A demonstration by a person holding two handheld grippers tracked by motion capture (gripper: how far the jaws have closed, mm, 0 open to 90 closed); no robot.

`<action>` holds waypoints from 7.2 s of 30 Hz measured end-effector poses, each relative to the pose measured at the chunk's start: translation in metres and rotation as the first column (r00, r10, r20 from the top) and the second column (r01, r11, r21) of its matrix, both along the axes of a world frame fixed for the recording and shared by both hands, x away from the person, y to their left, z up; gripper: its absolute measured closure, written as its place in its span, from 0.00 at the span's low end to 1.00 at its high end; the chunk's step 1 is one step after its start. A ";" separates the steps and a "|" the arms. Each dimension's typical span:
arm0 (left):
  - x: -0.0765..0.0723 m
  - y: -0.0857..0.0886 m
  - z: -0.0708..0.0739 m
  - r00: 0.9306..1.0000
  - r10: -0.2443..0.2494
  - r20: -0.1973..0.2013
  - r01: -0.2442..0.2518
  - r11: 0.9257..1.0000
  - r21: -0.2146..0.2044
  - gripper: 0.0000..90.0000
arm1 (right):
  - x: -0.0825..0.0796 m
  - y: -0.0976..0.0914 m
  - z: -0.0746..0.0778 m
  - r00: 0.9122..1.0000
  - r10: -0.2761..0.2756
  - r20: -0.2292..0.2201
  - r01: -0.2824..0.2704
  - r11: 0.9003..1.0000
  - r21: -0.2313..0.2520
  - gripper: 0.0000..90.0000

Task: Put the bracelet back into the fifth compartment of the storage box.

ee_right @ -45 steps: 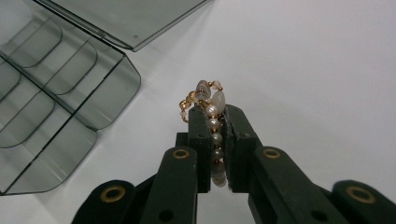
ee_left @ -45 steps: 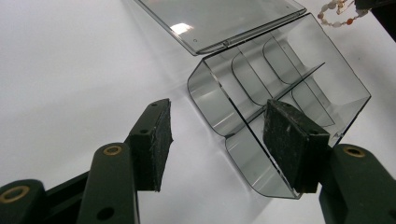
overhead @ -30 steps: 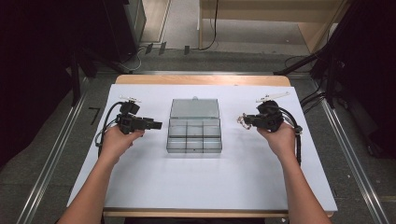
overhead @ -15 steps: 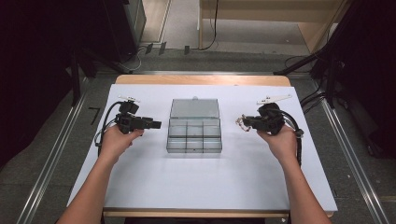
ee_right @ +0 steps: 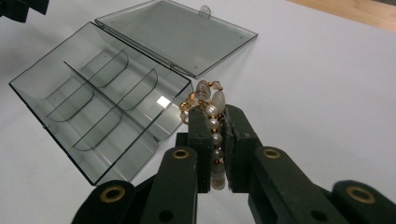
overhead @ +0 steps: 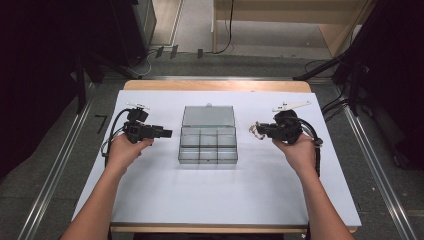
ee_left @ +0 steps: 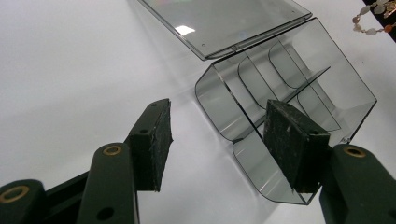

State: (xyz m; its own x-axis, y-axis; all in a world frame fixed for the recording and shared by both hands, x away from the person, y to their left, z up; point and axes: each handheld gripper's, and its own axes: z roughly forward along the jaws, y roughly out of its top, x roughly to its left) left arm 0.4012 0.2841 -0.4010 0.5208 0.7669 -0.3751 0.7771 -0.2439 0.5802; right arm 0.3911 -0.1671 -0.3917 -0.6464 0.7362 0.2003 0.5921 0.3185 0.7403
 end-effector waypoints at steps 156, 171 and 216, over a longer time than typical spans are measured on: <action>0.000 0.003 0.001 1.000 0.014 0.010 -0.014 1.000 -0.009 0.48 | -0.019 0.143 -0.045 0.964 0.257 -0.071 -0.258 0.966 -0.013 0.94; 0.000 0.003 0.001 1.000 0.014 0.010 -0.014 1.000 -0.009 0.48 | -0.019 0.148 -0.054 0.966 0.243 -0.094 -0.249 0.967 -0.061 0.94; 0.001 0.002 -0.001 1.000 0.005 0.006 -0.005 1.000 0.000 0.47 | -0.018 0.154 -0.062 0.966 0.227 -0.121 -0.241 0.964 -0.116 0.91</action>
